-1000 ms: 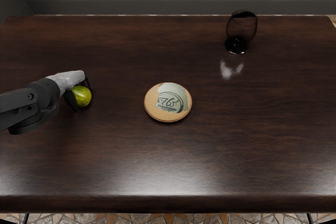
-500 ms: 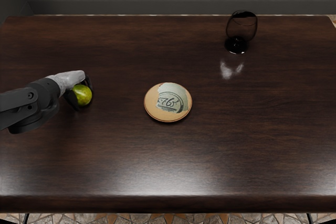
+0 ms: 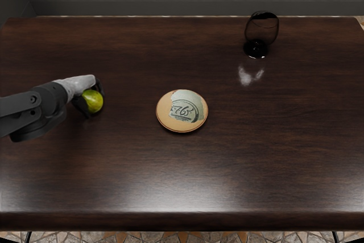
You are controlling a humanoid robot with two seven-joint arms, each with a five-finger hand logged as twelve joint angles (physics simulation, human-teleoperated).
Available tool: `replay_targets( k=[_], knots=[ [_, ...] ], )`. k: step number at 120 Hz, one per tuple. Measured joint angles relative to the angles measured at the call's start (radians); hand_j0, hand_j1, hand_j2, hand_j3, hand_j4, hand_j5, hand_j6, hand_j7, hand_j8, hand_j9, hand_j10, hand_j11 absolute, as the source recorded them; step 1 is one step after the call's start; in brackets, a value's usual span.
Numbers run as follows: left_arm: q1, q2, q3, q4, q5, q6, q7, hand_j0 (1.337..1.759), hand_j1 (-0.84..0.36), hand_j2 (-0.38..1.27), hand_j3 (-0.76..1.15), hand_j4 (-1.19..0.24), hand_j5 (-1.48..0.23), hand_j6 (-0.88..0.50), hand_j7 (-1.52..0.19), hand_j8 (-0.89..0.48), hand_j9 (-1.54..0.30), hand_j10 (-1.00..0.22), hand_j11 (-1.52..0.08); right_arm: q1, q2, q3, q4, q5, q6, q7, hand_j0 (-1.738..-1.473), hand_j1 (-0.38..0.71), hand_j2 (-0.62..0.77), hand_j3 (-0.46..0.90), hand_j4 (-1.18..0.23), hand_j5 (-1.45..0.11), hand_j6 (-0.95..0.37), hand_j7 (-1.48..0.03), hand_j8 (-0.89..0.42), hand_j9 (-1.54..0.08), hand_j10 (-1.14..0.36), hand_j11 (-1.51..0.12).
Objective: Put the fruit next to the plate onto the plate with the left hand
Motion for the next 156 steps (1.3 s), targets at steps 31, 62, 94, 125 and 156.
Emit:
replay_targets(
  k=[31,62,94,125,156],
  knots=[
    [-0.059,-0.001,-0.001,-0.011,-0.053,-0.027,0.0,1.654,-0.37,0.36,0.0,-0.32,-0.92,-0.2,-0.87,-0.3,-0.85,-0.57,-0.86,0.0,0.0,0.0,0.0,0.0,0.0,0.0,-1.658,-0.32,-0.01,0.0,-0.03,-0.03,-0.03,-0.03,-0.03,-0.03,-0.03,-0.03],
    [-0.17,-0.006,-0.003,-0.014,-0.179,-0.091,-0.001,1.652,-0.36,0.34,0.0,-0.31,-0.94,-0.19,-0.89,-0.28,-0.88,-0.55,-0.89,0.0,0.0,0.0,0.0,0.0,0.0,0.0,-1.658,-0.32,-0.01,0.0,-0.03,-0.03,-0.03,-0.03,-0.03,-0.03,-0.03,-0.03],
    [-0.291,-0.017,-0.003,-0.013,-0.349,-0.161,-0.001,1.652,-0.31,0.31,0.0,-0.35,-0.97,-0.2,-0.94,-0.3,-0.92,-0.58,-0.92,-0.003,0.0,0.0,0.0,0.0,0.0,0.001,-1.658,-0.32,-0.01,0.0,-0.03,-0.03,-0.03,-0.03,-0.03,-0.03,-0.03,-0.03],
    [-0.357,-0.091,-0.003,-0.008,-0.463,-0.205,-0.001,1.652,-0.35,0.33,0.0,-0.31,-0.99,-0.19,-0.97,-0.26,-0.94,-0.55,-0.93,-0.003,0.0,0.0,0.0,0.0,0.0,0.001,-1.658,-0.32,-0.01,0.0,-0.03,-0.03,-0.03,-0.03,-0.03,-0.03,-0.03,-0.03],
    [-0.387,-0.192,-0.002,0.006,-0.516,-0.213,0.0,1.651,-0.37,0.36,0.0,-0.3,-1.0,-0.14,-1.0,-0.23,-0.97,-0.53,-0.95,-0.006,0.0,0.0,0.0,-0.001,0.0,0.002,-1.658,-0.32,-0.01,0.0,-0.03,-0.03,-0.03,-0.03,-0.03,-0.03,-0.03,-0.03]
  ],
)
